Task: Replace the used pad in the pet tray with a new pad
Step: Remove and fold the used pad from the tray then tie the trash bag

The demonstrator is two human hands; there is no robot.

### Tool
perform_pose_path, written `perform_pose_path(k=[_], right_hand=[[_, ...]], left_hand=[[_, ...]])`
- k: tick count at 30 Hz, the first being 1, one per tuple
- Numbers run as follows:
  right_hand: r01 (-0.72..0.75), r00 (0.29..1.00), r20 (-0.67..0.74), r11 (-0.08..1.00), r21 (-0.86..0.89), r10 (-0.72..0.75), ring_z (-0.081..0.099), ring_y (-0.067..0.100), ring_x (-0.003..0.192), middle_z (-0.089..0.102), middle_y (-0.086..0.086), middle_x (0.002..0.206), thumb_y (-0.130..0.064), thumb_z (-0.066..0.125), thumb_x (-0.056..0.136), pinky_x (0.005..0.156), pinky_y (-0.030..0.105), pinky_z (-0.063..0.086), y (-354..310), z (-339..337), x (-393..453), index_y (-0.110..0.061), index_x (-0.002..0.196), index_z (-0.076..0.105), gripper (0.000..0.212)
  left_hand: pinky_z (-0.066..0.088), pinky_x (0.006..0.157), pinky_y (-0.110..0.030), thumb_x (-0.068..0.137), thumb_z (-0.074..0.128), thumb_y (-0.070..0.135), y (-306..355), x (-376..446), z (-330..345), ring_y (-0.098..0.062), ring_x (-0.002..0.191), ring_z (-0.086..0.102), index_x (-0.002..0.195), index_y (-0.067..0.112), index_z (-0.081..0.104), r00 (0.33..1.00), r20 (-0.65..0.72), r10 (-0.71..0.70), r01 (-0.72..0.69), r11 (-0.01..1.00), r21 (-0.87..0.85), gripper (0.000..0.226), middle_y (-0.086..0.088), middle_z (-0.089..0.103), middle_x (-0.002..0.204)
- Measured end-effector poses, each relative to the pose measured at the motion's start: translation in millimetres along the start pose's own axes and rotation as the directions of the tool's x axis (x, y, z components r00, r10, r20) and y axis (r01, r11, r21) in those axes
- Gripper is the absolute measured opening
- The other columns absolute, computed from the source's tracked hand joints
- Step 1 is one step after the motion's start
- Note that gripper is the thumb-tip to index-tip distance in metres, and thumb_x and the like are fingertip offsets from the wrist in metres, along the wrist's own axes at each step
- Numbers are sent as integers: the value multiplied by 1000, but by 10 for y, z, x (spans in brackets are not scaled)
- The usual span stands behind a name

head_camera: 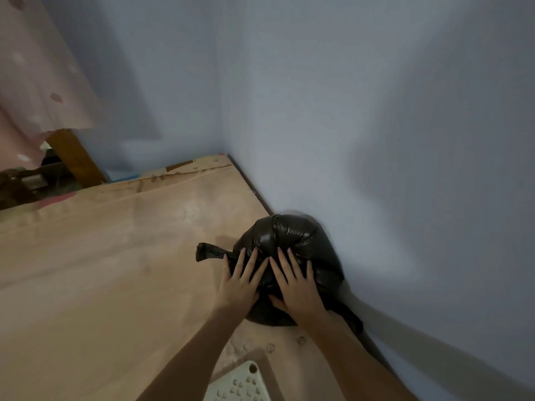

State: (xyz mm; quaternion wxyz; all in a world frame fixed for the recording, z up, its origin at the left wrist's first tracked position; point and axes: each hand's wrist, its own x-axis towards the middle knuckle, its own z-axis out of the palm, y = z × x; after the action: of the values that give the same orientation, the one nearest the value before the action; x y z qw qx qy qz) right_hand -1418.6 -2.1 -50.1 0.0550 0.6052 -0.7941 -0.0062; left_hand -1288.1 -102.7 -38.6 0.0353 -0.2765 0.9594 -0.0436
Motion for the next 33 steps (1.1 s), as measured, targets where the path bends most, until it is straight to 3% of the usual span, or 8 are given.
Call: perform_pose_path(k=[2, 4, 6, 18, 24, 28, 30, 33], right_hand=[[-16, 1000, 8, 1000, -11, 17, 46, 28, 130, 46, 11, 143, -61, 71, 64, 94, 56, 46, -1, -19, -6, -16, 136, 50, 87], [-31, 999, 20, 999, -12, 31, 47, 28, 130, 47, 10, 143, -61, 72, 63, 94, 55, 47, -19, -38, -48, -16, 136, 51, 88], [-47, 999, 20, 999, -12, 47, 49, 28, 128, 49, 11, 141, -60, 74, 61, 93, 56, 47, -32, -66, -102, -15, 134, 53, 88], [-124, 991, -48, 992, -7, 123, 57, 28, 119, 62, 6, 128, -49, 82, 52, 93, 61, 42, -477, -673, -526, -15, 120, 66, 78], [-52, 996, -71, 999, 5, 52, 69, 18, 98, 73, 5, 103, -40, 80, 54, 78, 34, 58, -908, -775, -896, -12, 94, 77, 49], [-19, 1000, -8, 997, 69, 19, 70, 17, 96, 74, 7, 100, -40, 90, 42, 77, 30, 58, -1220, -827, -1098, -8, 93, 77, 62], [-11, 999, 35, 993, 117, 7, 57, 21, 120, 61, 16, 127, -40, 78, 68, 99, 31, 47, -1350, -873, -1126, 0, 119, 63, 67], [70, 966, 232, 980, 186, -113, 3, 25, 147, 6, 13, 159, -26, 28, 101, 119, 38, 4, -1567, -819, -1108, -4, 150, 9, 57]], left_hand=[[36, 102, -62, 69, 75, 47, 7, 34, -8, -34, 134, 40, 140, 25, 44, 999, 32, -15, 16, 1000, -7, 81, -11, 42, 146], [8, 113, -62, 91, 49, 46, 26, 61, 79, -33, 146, 5, 151, 28, 8, 998, 54, 12, -12, 1000, -3, 75, -8, 5, 159], [-8, 112, -59, 96, 36, 44, 37, 59, 99, -31, 145, -12, 150, 30, -8, 995, 99, 16, -12, 999, -41, 71, -5, -13, 158], [-7, 119, -45, 99, 24, 46, 236, -424, -279, -24, 146, -9, 152, 18, -3, 990, 98, -98, 111, 983, -143, 66, -5, -5, 160], [-4, 118, -45, 101, 18, 39, 283, -891, -286, -23, 147, -6, 152, 19, 1, 976, 153, -153, 169, 981, -98, 57, -4, -1, 160], [-3, 118, -45, 102, 16, 39, 180, -1272, -205, -24, 147, -7, 151, 17, -4, 960, 193, -200, 214, 975, -53, 58, -5, -4, 160], [-4, 118, -45, 102, 16, 40, 112, -1459, -176, -25, 147, -7, 151, 18, -5, 949, 206, -240, 253, 966, -41, 58, -4, -4, 160], [-4, 118, -45, 102, 16, 39, 17, -1754, -166, -25, 147, -8, 151, 20, -5, 918, 247, -309, 328, 944, -38, 57, -4, -4, 160]])
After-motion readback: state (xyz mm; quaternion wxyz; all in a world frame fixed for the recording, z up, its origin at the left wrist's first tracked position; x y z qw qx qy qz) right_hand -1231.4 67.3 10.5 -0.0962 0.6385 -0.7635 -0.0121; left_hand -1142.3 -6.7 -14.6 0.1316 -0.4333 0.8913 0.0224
